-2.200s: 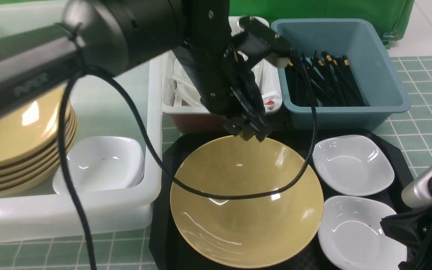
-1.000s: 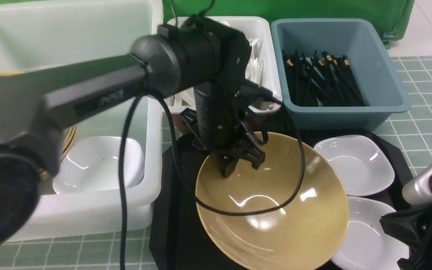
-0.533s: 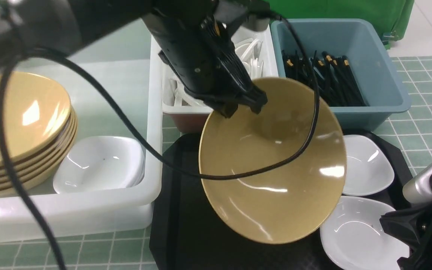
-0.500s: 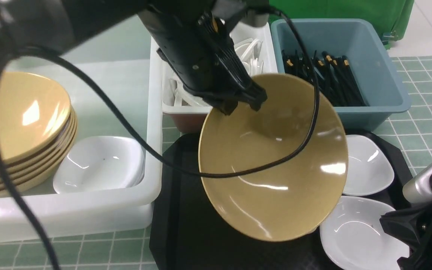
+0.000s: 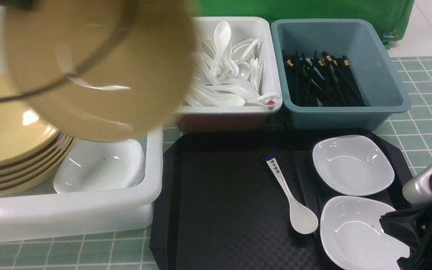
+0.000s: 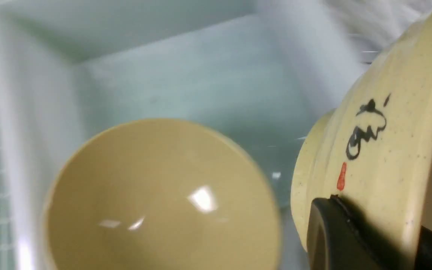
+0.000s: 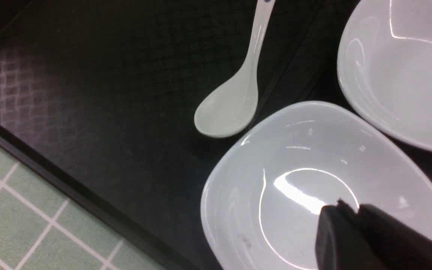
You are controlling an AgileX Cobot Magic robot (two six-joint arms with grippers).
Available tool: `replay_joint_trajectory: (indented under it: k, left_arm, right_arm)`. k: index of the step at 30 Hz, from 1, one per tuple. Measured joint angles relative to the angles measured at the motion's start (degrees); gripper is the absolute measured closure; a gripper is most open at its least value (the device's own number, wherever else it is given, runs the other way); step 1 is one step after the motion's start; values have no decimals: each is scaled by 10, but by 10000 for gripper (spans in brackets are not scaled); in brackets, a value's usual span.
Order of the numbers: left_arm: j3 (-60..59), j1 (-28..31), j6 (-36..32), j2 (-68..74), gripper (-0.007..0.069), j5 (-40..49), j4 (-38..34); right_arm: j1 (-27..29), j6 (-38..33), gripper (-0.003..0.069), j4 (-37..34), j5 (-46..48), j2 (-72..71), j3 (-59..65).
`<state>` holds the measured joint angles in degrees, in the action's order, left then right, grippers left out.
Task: On blue table put chopsticks spoon bowls plates into blue grey white boxes.
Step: 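Place the tan bowl onto the bowl stack in the left bin with the left gripper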
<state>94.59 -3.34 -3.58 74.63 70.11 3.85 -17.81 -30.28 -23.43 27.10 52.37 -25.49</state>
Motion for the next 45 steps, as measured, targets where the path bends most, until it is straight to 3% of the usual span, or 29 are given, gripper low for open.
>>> replay_joint_trajectory:
  k: [2,4,7,11,17,20,21,23,26,29,35,38,39,40,41,45]
  left_arm:
    - [-30,83,6,-8,618,-19,-10]
    - [-48,121,11,-10,618,-34,-23]
    - [-123,231,36,-7,618,-106,-82]
    - [-209,280,36,7,616,-200,-115]
    - [-282,286,41,24,564,-283,-138]
    - [-316,287,45,26,406,-293,-139]
    - [-316,287,45,26,395,-293,-139]
    - [-326,287,45,26,227,-290,-140]
    - [-326,287,45,23,71,-273,-146]
    - [-325,287,45,7,-24,-242,-150]
    - [-324,285,45,-67,-34,-196,-172]
    - [-321,275,43,-114,-34,-194,-187]
    - [-321,259,29,-149,-31,-193,-201]
    - [-321,257,27,-158,-31,-193,-203]
    - [-321,238,10,-194,-28,-194,-215]
    - [-321,187,-31,-264,32,-194,-226]
  right_arm:
    - [0,0,559,-3,-1,0,0]
    - [0,0,559,-6,-2,0,0]
    - [0,0,559,-17,-2,0,0]
    - [0,0,559,-26,-4,0,0]
    - [0,0,559,-27,-6,0,0]
    - [0,0,559,-27,-6,0,0]
    - [0,0,559,-27,-6,0,0]
    - [0,0,559,-27,-6,0,0]
    - [0,0,559,-27,-6,0,0]
    - [0,0,554,-28,-6,0,0]
    - [1,6,447,-6,21,1,-4]
    - [6,54,360,43,75,15,-29]
    - [12,100,293,86,118,38,-51]
    - [12,106,293,92,118,38,-54]
    - [12,154,234,139,147,68,-77]
    - [13,215,153,199,165,148,-125]
